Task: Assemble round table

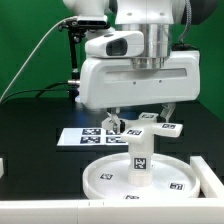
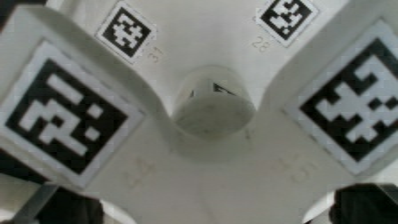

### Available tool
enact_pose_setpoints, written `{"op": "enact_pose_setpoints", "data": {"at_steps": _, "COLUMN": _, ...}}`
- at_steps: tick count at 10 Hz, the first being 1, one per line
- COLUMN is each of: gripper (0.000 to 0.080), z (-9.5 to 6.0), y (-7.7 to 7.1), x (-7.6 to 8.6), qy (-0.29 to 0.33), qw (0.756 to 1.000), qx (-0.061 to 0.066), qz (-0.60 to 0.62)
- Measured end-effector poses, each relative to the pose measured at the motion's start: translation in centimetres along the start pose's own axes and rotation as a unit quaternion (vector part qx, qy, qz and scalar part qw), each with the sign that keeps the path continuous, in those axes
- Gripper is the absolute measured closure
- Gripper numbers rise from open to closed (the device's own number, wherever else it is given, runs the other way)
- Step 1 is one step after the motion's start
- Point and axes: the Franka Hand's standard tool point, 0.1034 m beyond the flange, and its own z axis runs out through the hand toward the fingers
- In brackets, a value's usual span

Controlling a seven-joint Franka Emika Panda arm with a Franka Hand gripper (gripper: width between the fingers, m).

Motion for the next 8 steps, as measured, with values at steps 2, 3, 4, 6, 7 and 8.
{"op": "enact_pose_setpoints", "data": {"at_steps": 2, "gripper": 0.0178, "z": 0.02, "y": 0.06, "x": -0.03, "qy": 0.000, "qw": 1.000, "qx": 0.000, "qz": 0.017}}
{"op": "enact_pose_setpoints", "data": {"at_steps": 3, "gripper": 0.0348, "z": 0.02, "y": 0.06, "x": -0.04, "qy": 0.000, "qw": 1.000, "qx": 0.000, "qz": 0.031}}
{"op": "enact_pose_setpoints", "data": {"at_steps": 4, "gripper": 0.0357, "z": 0.03, "y": 0.07, "x": -0.05, "qy": 0.000, "qw": 0.998, "qx": 0.000, "qz": 0.069}}
{"op": "enact_pose_setpoints", "data": {"at_steps": 6, "gripper": 0.0357, "z": 0.04, "y": 0.06, "x": -0.05, "qy": 0.000, "qw": 0.991, "qx": 0.001, "qz": 0.136}}
{"op": "enact_pose_setpoints", "data": {"at_steps": 7, "gripper": 0.0357, "z": 0.05, "y": 0.04, "x": -0.04, "qy": 0.000, "qw": 0.984, "qx": 0.001, "qz": 0.181}}
{"op": "enact_pose_setpoints", "data": {"at_steps": 8, "gripper": 0.0357, "z": 0.06, "y": -0.08, "x": 0.02, "qy": 0.002, "qw": 0.963, "qx": 0.000, "qz": 0.268}}
